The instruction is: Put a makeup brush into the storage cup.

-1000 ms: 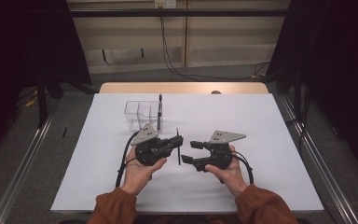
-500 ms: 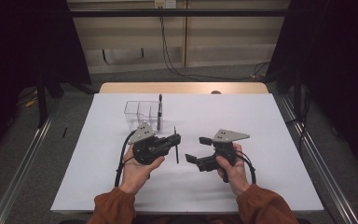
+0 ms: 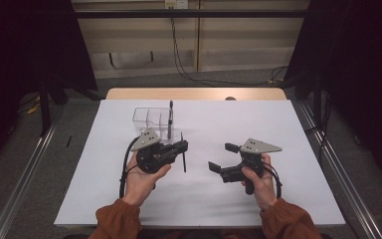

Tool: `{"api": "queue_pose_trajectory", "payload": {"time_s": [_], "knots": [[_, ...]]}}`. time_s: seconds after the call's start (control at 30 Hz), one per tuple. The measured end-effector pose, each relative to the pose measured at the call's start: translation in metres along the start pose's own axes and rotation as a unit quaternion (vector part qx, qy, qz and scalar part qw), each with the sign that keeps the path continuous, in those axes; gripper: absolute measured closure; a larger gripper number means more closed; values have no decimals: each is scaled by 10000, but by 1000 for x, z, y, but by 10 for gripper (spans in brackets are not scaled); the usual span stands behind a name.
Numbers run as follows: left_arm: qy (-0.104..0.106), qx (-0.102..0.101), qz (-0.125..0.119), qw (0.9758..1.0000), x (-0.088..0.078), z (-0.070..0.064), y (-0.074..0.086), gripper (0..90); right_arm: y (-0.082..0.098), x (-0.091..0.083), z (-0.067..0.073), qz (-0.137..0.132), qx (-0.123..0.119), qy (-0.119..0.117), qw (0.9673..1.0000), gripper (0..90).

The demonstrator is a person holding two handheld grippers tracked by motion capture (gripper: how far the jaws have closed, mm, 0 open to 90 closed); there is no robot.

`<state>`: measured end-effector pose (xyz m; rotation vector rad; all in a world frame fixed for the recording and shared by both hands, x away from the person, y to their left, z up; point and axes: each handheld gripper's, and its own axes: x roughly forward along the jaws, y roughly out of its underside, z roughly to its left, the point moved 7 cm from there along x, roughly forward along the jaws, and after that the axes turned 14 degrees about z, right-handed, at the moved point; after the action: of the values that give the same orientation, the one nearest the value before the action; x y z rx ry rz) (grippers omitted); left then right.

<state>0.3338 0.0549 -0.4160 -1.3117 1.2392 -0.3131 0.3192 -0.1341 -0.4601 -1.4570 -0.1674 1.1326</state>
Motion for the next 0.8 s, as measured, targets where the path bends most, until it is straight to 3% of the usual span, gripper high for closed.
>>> {"api": "queue_pose_trajectory", "payload": {"time_s": [0.17,0.47,0.8], "knots": [[-64,28,13,10000,-6,5,-2,855,6,-10,-7,-56,45,193,9998,35],[-245,-202,-133,9994,-20,19,-4,855,15,-26,-19,-345,199,444,9982,33],[-328,-233,-153,9991,-28,28,-2,855,25,-43,-28,-473,285,682,9961,1]]}}
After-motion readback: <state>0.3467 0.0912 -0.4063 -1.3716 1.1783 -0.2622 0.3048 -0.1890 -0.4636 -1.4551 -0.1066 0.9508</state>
